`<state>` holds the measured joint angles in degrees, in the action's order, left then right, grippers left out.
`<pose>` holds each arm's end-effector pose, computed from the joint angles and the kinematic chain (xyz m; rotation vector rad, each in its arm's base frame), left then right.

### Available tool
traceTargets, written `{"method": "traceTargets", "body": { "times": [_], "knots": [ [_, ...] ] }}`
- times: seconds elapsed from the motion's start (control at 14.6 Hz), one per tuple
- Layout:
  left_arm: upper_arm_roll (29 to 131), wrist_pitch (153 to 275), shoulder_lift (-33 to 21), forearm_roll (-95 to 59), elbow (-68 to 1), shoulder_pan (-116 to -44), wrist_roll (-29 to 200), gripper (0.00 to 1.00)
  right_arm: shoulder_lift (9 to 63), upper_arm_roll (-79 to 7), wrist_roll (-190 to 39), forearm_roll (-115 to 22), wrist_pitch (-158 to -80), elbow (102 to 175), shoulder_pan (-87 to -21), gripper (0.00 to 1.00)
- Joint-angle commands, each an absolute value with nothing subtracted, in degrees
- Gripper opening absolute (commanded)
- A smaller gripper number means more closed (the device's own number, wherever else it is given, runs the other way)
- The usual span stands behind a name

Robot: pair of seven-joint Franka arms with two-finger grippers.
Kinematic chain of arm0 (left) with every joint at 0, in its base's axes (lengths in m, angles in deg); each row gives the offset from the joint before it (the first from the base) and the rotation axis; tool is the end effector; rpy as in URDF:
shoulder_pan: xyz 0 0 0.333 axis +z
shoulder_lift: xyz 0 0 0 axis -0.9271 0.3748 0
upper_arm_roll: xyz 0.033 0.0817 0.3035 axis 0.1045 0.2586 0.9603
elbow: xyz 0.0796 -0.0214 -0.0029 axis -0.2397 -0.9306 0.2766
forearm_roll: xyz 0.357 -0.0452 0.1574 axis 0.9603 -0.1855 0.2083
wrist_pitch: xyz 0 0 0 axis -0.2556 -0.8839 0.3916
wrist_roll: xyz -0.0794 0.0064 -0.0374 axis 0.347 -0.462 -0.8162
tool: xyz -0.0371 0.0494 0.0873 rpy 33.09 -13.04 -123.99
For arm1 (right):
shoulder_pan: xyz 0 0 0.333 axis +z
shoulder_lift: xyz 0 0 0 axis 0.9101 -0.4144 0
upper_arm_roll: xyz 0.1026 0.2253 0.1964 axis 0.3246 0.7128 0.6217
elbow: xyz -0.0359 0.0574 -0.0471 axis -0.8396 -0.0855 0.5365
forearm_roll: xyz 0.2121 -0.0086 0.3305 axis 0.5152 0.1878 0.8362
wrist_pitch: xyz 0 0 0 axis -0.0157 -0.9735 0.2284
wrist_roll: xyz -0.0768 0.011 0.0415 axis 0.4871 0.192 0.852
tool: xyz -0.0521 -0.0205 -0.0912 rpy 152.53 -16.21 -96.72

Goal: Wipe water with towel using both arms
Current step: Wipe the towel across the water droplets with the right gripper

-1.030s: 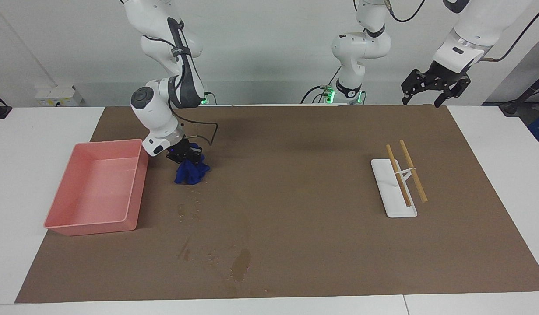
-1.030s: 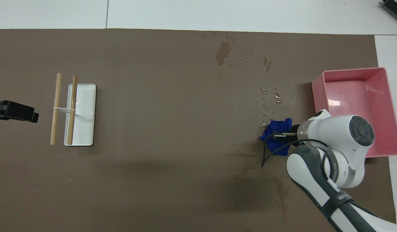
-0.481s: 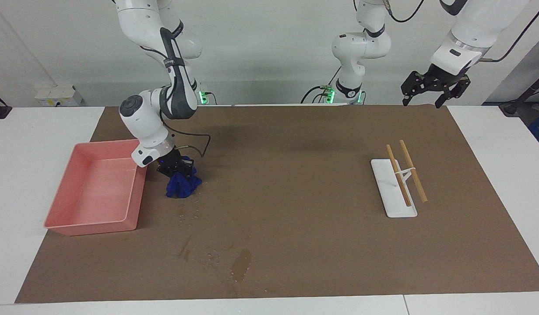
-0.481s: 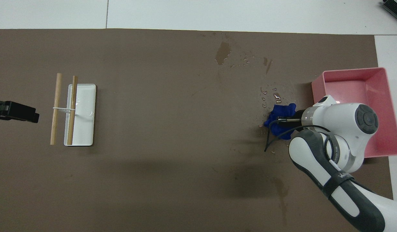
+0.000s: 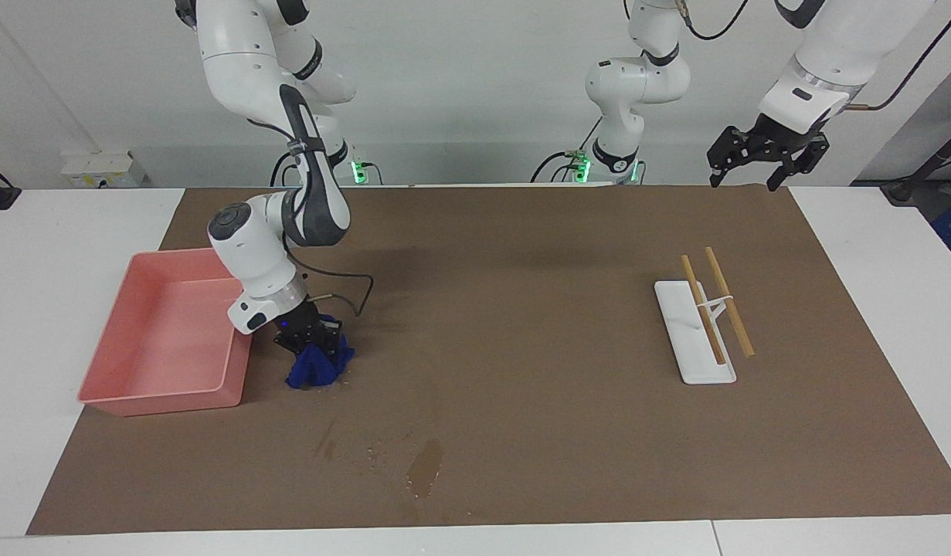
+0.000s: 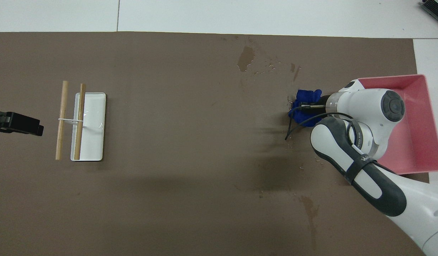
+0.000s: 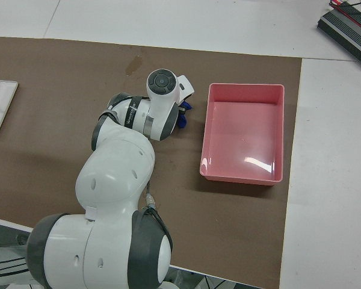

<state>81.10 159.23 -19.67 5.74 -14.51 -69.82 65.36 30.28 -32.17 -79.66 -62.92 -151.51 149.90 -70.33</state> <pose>0.5228 -0.0351 0.6488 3.1083 -0.2319 -0.0749 0.6236 0.0572 0.2957 -2.8982 0.0665 -0.3312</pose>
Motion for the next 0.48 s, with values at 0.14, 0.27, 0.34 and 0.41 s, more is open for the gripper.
{"method": "traceTargets", "body": {
  "times": [0.14, 0.27, 0.34, 0.41],
  "knots": [
    [81.0, 159.9, -21.1, 6.8, -16.4, -69.7, 65.2, 1.00, 21.3, -31.7, -78.5, -64.8, -153.4, 138.2, -69.9, 0.00],
    [81.0, 159.9, -21.1, 6.8, -16.3, -69.7, 65.2, 1.00, 20.0, -31.7, -77.4, -64.8, -154.4, 135.2, -69.3, 0.00],
    [81.0, 160.0, -21.1, 6.8, -16.3, -69.7, 65.2, 1.00, 19.0, -31.7, -76.7, -64.7, -156.9, 133.4, -68.5, 0.00],
    [81.0, 159.9, -21.1, 6.8, -16.3, -69.7, 65.2, 1.00, 18.2, -31.7, -76.3, -64.7, -158.9, 132.3, -68.4, 0.00]
  ]
}}
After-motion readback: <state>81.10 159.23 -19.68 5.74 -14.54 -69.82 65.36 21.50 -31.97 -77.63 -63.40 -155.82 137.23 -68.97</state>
